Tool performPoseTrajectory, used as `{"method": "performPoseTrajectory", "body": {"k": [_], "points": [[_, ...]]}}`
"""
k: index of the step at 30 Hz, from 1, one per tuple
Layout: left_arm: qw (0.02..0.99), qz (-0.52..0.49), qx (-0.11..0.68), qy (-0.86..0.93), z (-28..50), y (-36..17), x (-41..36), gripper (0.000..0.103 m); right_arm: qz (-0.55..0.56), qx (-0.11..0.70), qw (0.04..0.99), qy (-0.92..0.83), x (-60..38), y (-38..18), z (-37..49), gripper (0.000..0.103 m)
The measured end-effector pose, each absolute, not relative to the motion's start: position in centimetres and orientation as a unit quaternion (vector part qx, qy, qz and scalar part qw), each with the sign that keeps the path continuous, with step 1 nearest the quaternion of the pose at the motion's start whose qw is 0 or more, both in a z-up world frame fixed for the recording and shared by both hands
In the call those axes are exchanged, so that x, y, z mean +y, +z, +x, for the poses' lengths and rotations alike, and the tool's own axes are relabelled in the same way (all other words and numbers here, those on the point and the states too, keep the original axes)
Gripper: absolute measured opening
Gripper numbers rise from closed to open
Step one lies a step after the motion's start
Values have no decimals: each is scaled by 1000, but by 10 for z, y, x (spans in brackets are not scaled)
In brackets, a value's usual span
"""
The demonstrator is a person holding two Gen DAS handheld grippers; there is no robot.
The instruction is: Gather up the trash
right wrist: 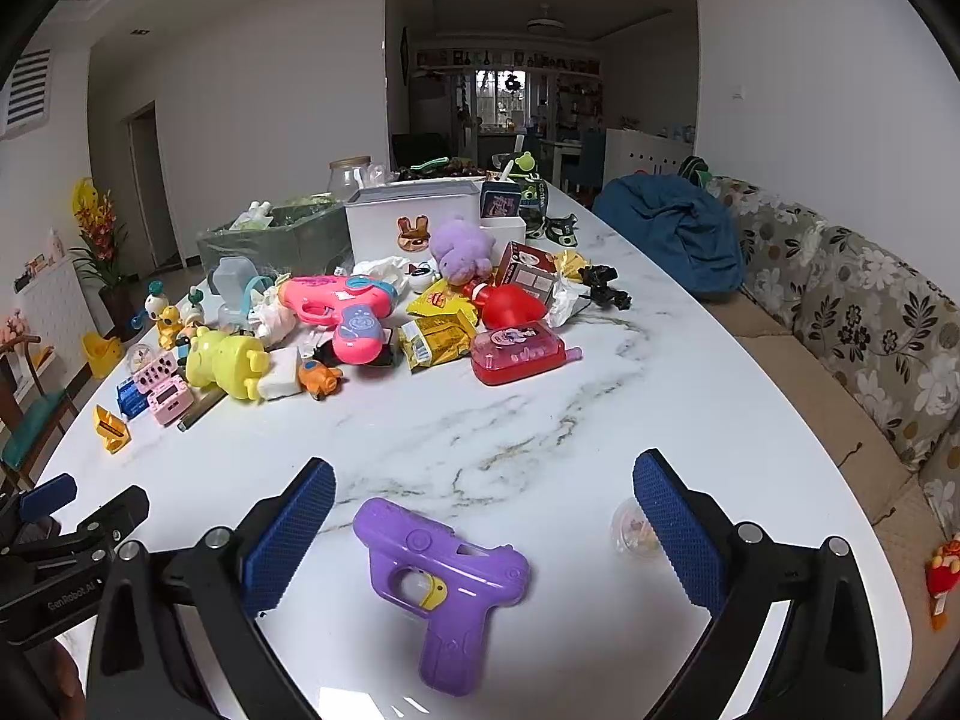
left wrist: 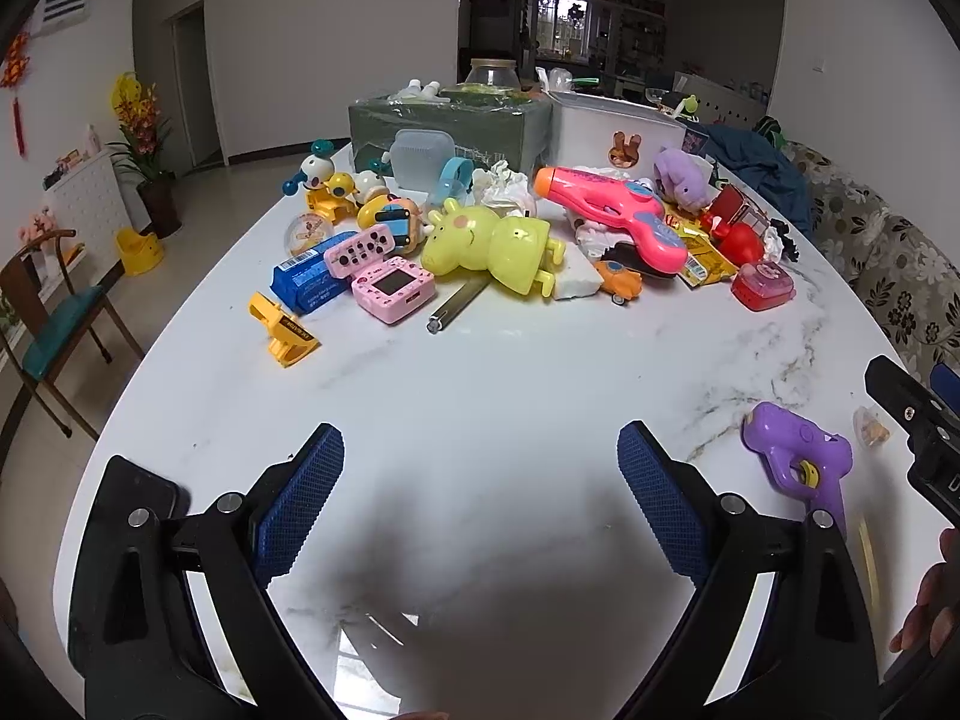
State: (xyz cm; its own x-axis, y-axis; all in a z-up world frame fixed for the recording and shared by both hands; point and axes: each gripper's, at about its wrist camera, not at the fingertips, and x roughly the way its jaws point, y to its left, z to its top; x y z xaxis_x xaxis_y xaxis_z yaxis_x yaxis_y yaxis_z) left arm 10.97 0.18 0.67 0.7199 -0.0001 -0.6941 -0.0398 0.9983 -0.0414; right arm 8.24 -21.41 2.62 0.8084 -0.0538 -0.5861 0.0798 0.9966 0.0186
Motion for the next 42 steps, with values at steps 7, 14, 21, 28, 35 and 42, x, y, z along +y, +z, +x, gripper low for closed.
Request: {"method": "performPoseTrajectory", "body": {"k": [7, 14, 21, 28, 35, 42], "points": [[928, -21, 371, 11, 108, 6, 2, 90, 20, 306, 951, -33, -211, 26, 82, 99], [928, -23, 371, 12, 108, 7, 2, 90, 18, 309, 950, -32, -207, 23, 83, 99], [930, -19, 367, 15, 108, 9, 1, 90, 21, 312, 949, -34, -205, 21, 82, 99], [930, -18, 367, 14, 108, 10, 1, 90, 19, 314, 949, -36, -202, 20, 82, 99], [932, -11, 362, 17, 107, 15, -2, 90, 17, 315, 948, -41, -203, 18, 80, 99], [932, -12, 362, 21, 108, 14, -1, 90, 17, 314, 948, -43, -203, 19, 79, 99]]}}
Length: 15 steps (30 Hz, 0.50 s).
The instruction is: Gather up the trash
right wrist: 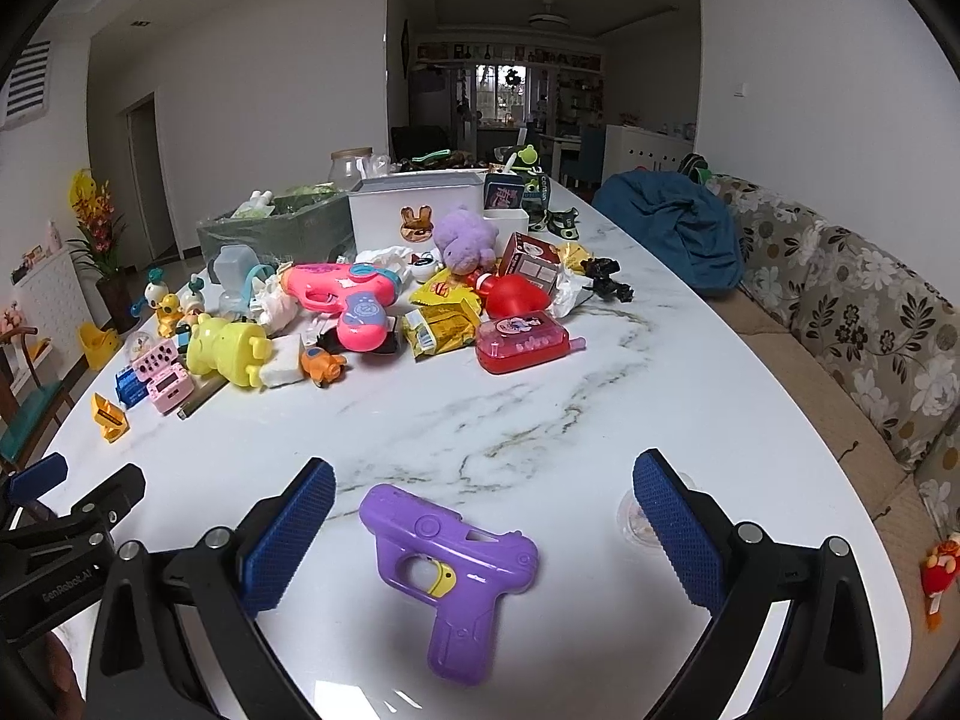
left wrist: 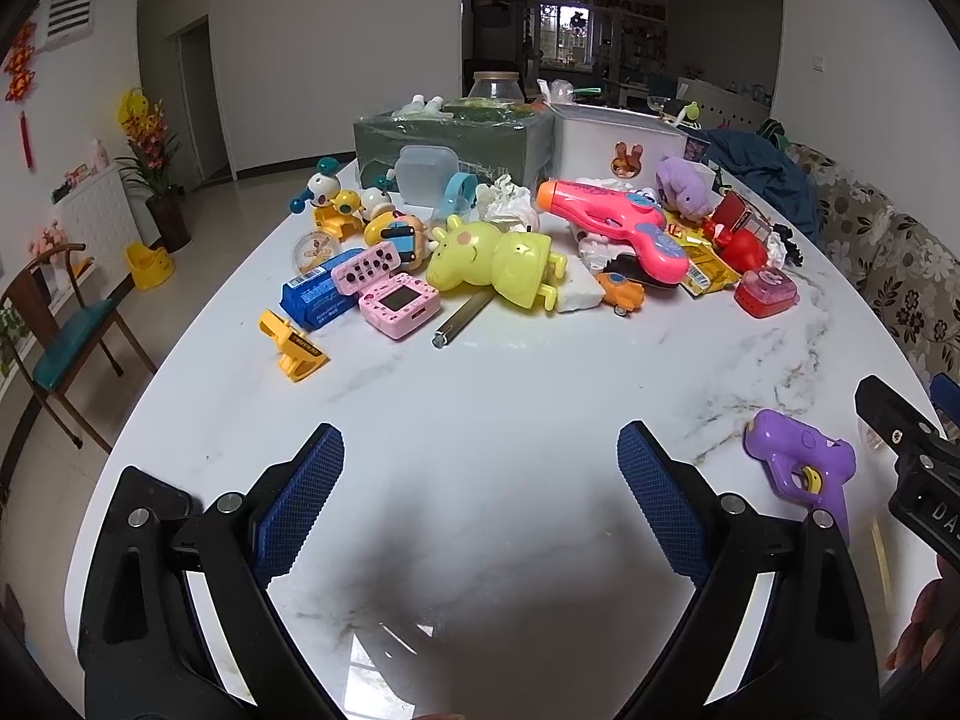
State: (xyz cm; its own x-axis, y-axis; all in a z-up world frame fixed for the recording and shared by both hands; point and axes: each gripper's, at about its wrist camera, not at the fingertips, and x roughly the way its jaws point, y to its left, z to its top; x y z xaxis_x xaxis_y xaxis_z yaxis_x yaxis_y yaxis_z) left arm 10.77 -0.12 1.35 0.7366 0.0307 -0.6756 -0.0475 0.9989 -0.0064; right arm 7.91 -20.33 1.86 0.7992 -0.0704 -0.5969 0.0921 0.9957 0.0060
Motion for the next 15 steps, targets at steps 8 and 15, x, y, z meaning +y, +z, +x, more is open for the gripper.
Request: {"method": "performPoseTrajectory", "body": {"k": [8, 15], "points": [[932, -10, 362, 21, 109, 14, -1, 90, 18, 314, 948, -42, -203, 19, 79, 99], [933, -8, 358, 22, 110, 15, -1, 90, 17, 312, 949, -43, -203, 20, 79, 99]]}}
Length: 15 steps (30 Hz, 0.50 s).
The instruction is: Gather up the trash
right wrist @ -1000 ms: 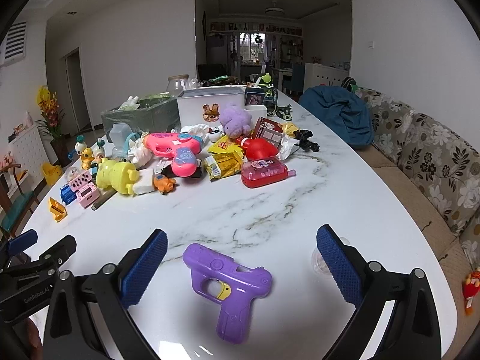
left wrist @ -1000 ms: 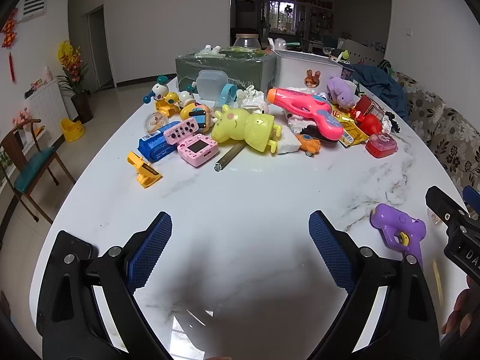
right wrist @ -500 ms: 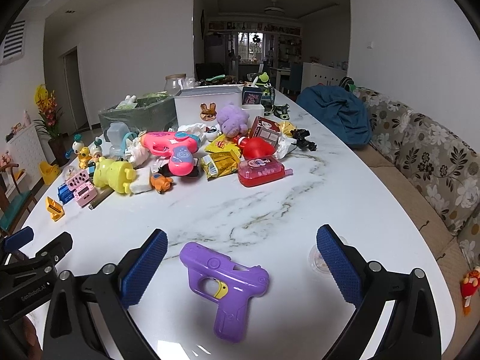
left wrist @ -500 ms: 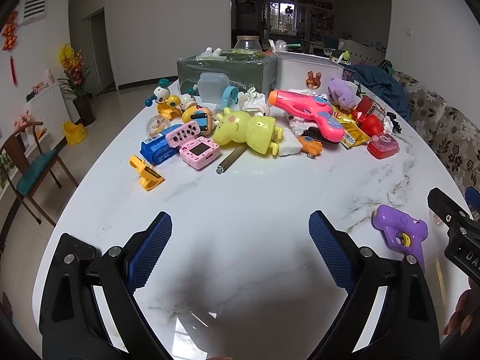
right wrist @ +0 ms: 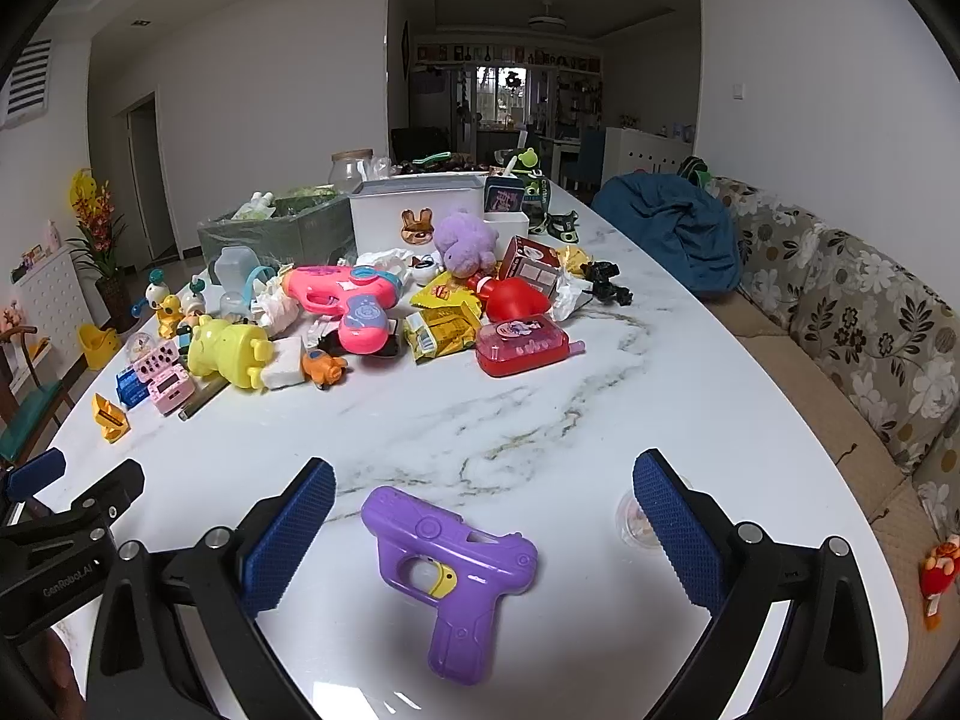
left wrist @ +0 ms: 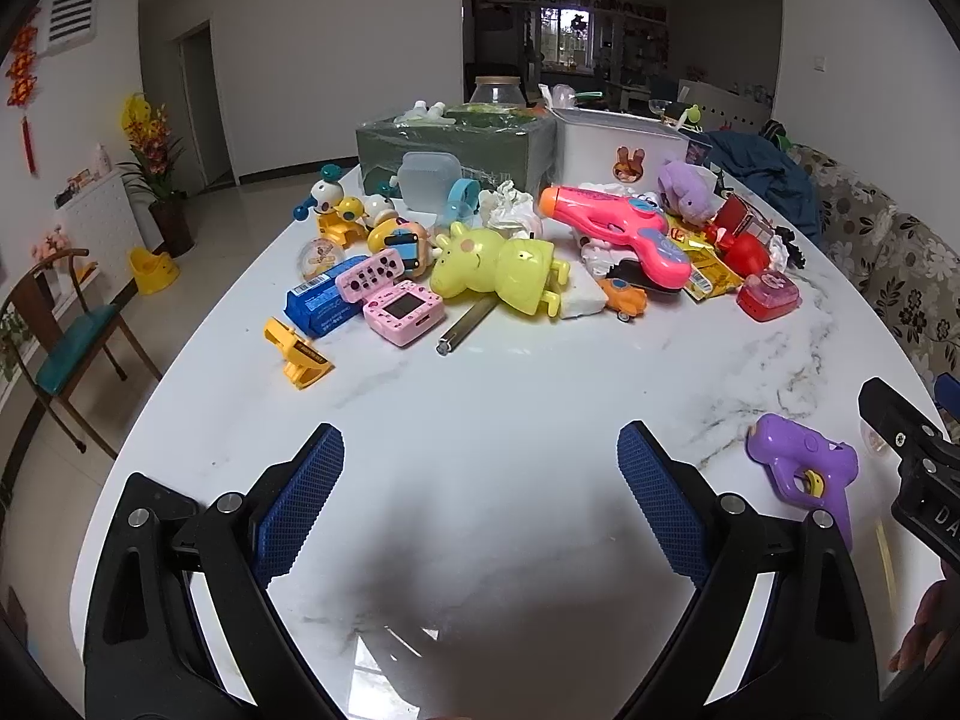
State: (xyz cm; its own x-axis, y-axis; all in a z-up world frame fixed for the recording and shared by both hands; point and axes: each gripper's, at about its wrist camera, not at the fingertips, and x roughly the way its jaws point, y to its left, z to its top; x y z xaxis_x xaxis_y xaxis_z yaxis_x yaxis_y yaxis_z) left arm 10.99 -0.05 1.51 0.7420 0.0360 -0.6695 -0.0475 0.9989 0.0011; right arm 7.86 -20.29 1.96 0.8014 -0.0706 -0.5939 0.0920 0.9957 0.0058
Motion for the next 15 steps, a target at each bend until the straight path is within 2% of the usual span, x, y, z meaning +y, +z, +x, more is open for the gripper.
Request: {"method": "performPoseTrajectory", "body": {"k": [14, 15], "points": [[931, -14, 364, 21, 112, 11, 0, 90, 18, 313, 949, -42, -203, 20, 78, 99], [931, -13, 365, 23, 112, 10, 0, 93, 17, 313, 949, -43, -202, 20, 78, 99]]}}
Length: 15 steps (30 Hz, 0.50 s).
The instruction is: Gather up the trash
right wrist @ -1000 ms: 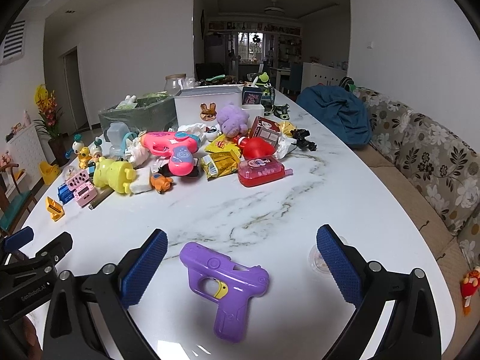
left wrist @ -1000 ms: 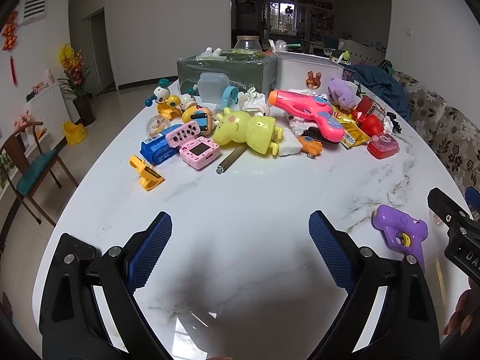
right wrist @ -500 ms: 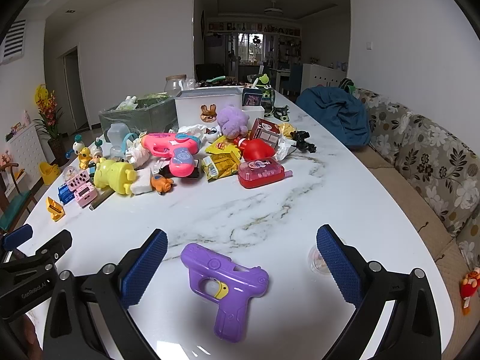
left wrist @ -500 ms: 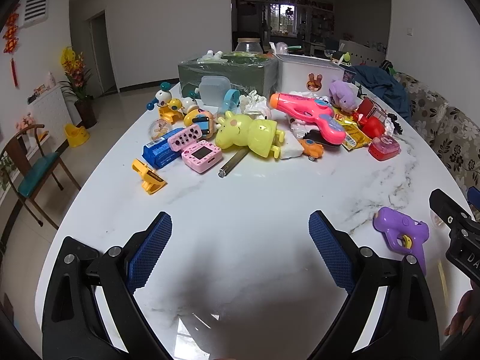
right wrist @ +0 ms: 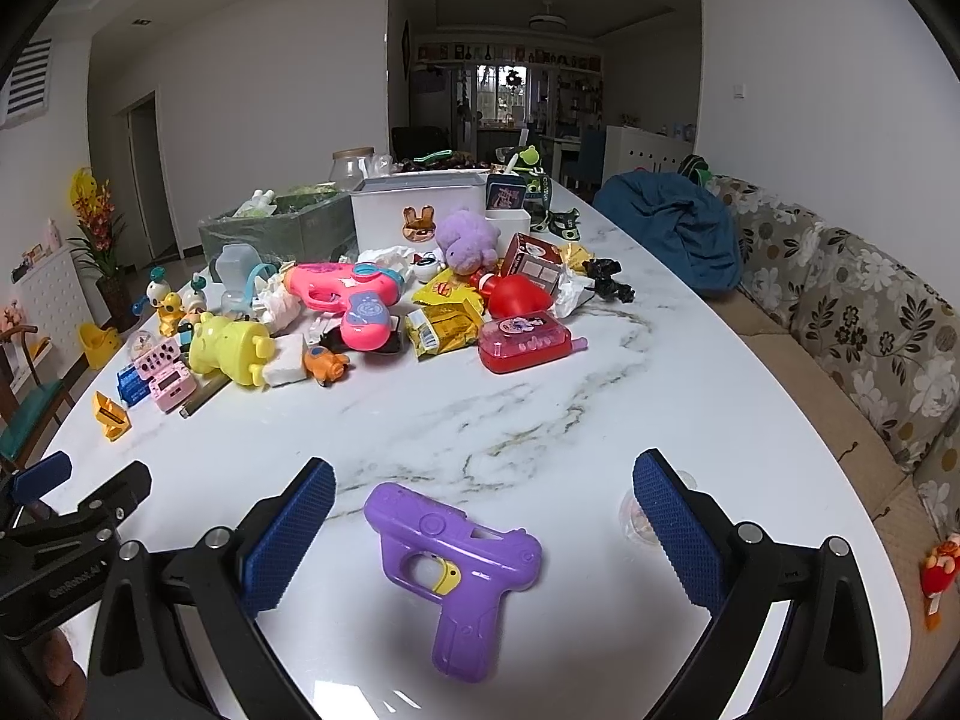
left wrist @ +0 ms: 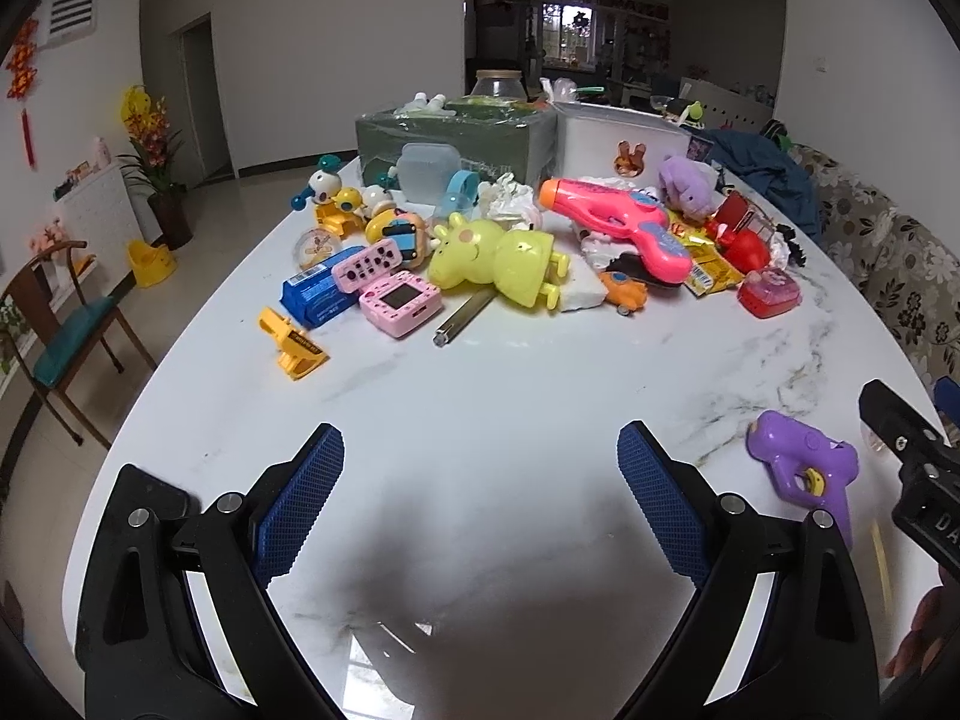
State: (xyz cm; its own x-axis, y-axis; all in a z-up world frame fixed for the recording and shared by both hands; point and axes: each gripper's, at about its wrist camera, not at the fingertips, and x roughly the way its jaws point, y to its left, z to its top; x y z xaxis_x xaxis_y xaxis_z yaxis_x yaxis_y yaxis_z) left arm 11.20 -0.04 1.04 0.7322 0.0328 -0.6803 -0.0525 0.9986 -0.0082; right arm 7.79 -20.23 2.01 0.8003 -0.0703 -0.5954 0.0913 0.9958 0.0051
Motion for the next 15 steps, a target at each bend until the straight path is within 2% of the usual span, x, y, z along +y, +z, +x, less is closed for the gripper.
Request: {"method": "performPoseTrajectory", "body": {"k": [15], "points": [[937, 2, 348, 31, 107, 14, -2, 94, 22, 316, 947, -45, -203, 18, 76, 99]]}}
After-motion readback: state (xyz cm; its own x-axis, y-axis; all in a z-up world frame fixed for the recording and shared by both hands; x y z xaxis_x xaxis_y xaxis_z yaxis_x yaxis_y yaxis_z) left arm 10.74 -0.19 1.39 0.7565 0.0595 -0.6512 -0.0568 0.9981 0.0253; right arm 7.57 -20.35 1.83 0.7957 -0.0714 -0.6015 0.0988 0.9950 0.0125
